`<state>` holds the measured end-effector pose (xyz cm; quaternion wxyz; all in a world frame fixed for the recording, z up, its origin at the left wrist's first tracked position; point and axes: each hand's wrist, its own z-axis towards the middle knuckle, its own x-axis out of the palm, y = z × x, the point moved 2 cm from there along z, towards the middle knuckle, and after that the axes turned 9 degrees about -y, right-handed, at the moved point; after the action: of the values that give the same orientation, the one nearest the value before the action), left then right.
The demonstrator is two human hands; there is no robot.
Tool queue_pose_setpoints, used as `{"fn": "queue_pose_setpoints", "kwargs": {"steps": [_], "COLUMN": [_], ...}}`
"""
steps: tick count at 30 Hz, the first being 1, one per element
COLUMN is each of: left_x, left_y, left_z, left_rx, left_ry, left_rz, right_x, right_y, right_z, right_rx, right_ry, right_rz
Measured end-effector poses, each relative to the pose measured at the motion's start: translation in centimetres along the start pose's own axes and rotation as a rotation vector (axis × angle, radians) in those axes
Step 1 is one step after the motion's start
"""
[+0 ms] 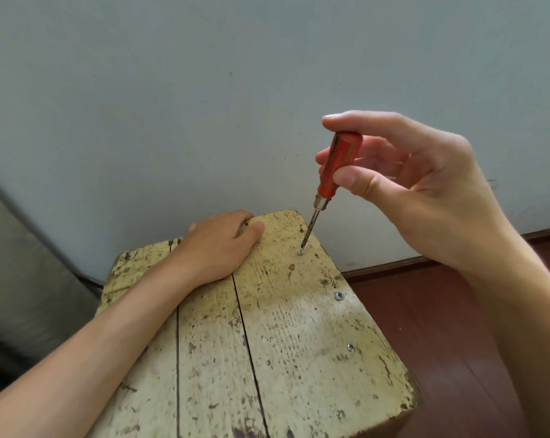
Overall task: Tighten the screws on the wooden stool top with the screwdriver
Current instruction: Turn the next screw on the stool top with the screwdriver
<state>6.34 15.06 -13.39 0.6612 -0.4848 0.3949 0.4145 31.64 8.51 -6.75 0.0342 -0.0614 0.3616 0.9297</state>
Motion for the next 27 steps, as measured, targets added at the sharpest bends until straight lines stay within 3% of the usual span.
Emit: {"fn": "queue_pose_setpoints", "kwargs": {"steps": [7,17,27], "left_x": [0.0,0.1,0.0], "left_y": [0.2,0.1,0.1], "left_z": [0.1,0.0,0.0], "left_rx": [0.005,0.004,0.005], "left_ry": [0.002,0.002,-0.004], "left_rz": [-0.002,0.007,0.000], "right_x": [0.8,-0.5,-0.2], "right_y": [0.0,0.3,0.3], "right_z": [-0.3,-0.1,0.0], "right_rx": [-0.026,-0.006,0.002], "right_ry": [-0.141,0.066,-0.070], "right_rz": [-0.096,-0.091,-0.106]}}
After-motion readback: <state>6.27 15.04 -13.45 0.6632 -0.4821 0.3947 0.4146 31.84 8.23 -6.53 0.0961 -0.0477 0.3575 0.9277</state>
